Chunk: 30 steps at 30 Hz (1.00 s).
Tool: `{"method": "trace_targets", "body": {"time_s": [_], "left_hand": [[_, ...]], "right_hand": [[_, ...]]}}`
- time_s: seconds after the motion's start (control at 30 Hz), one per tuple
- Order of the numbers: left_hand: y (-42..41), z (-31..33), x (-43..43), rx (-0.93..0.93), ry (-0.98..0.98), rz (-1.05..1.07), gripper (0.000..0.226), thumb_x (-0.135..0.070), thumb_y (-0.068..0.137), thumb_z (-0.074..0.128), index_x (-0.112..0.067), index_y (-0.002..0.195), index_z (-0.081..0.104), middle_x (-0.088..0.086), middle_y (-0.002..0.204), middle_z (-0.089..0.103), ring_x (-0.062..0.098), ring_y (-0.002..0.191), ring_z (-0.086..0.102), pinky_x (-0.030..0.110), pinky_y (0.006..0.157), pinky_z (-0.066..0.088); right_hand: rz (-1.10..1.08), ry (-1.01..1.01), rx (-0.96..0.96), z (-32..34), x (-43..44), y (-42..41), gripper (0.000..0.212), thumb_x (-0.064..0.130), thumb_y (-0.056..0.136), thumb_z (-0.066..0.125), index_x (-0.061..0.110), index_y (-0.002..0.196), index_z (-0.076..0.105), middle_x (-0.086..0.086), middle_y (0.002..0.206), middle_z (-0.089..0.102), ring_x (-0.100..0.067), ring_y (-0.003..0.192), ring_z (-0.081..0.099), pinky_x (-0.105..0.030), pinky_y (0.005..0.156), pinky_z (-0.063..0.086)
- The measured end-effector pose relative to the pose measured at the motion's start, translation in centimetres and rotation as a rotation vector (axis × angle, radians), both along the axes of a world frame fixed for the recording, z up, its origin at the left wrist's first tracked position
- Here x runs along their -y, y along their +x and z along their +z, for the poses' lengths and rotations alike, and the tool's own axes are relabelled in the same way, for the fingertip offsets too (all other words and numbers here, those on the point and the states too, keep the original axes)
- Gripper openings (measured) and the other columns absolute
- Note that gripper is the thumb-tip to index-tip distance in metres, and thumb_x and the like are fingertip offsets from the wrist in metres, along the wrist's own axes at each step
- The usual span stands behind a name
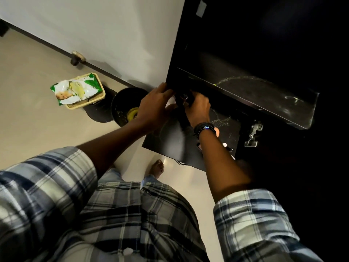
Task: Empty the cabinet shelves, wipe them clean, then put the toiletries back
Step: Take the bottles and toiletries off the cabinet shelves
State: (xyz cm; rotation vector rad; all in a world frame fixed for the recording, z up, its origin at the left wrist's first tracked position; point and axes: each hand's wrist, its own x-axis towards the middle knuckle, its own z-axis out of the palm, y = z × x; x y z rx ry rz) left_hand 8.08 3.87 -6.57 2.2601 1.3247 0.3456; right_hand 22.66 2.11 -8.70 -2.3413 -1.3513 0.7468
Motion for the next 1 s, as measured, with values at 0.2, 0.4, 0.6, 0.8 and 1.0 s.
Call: {"method": "trace_targets", "body": {"time_s": [0.2, 0.4, 0.6, 0.8, 1.0], "left_hand": [[0.3, 0.0, 2.0, 0.037, 0.222, -0.125, 0.042, -0.024, 0.085, 0.058, -0.011, 0.125, 0.056, 0.015, 0.128, 0.054, 0.032, 0.123, 0.039, 0.040, 0.098, 0.038], [4.3, -1.2, 4.9, 0.161, 0.177, -0.350, 0.030, -0.018, 0.090, 0.052, -0.002, 0.113, 0.062, 0.019, 0.115, 0.061, 0.030, 0.110, 0.047, 0.034, 0.090, 0.038], [7.4, -3.1, 5.8, -0.070, -0.148, -0.349, 0.054, -0.010, 0.086, 0.058, -0.004, 0.137, 0.040, 0.016, 0.146, 0.036, 0.033, 0.134, 0.031, 0.041, 0.106, 0.034], [9.1, -4.8, 5.3, -0.151, -0.220, -0.243, 0.043, -0.007, 0.093, 0.046, -0.012, 0.136, 0.044, 0.010, 0.146, 0.039, 0.032, 0.133, 0.037, 0.047, 0.102, 0.041], [8.9, -4.5, 4.8, -0.265, -0.168, -0.235, 0.030, -0.017, 0.099, 0.038, -0.004, 0.118, 0.058, 0.021, 0.113, 0.062, 0.039, 0.106, 0.059, 0.043, 0.084, 0.047]], "right_hand": [[-0.015, 0.104, -0.003, 1.5, 3.9, 1.4, 0.048, -0.004, 0.080, 0.061, 0.012, 0.124, 0.058, -0.014, 0.122, 0.063, -0.035, 0.107, 0.062, -0.046, 0.082, 0.056], [0.023, 0.078, 0.163, 3.1, 9.6, 2.7, 0.037, 0.005, 0.074, 0.063, 0.018, 0.109, 0.064, -0.009, 0.107, 0.067, -0.029, 0.102, 0.061, -0.033, 0.084, 0.048], [0.070, -0.161, 0.351, 2.7, 12.5, 4.5, 0.035, 0.015, 0.076, 0.072, 0.014, 0.110, 0.063, -0.011, 0.119, 0.065, -0.024, 0.131, 0.046, -0.040, 0.121, 0.011], [0.116, -0.213, 0.412, 2.7, 13.0, 5.0, 0.033, 0.016, 0.078, 0.070, 0.017, 0.111, 0.062, -0.007, 0.116, 0.064, -0.023, 0.127, 0.049, -0.042, 0.121, 0.004], [0.199, -0.199, 0.381, 1.1, 11.4, 4.7, 0.033, 0.007, 0.080, 0.062, 0.010, 0.112, 0.064, -0.013, 0.121, 0.062, -0.026, 0.127, 0.047, -0.033, 0.117, 0.019]]}}
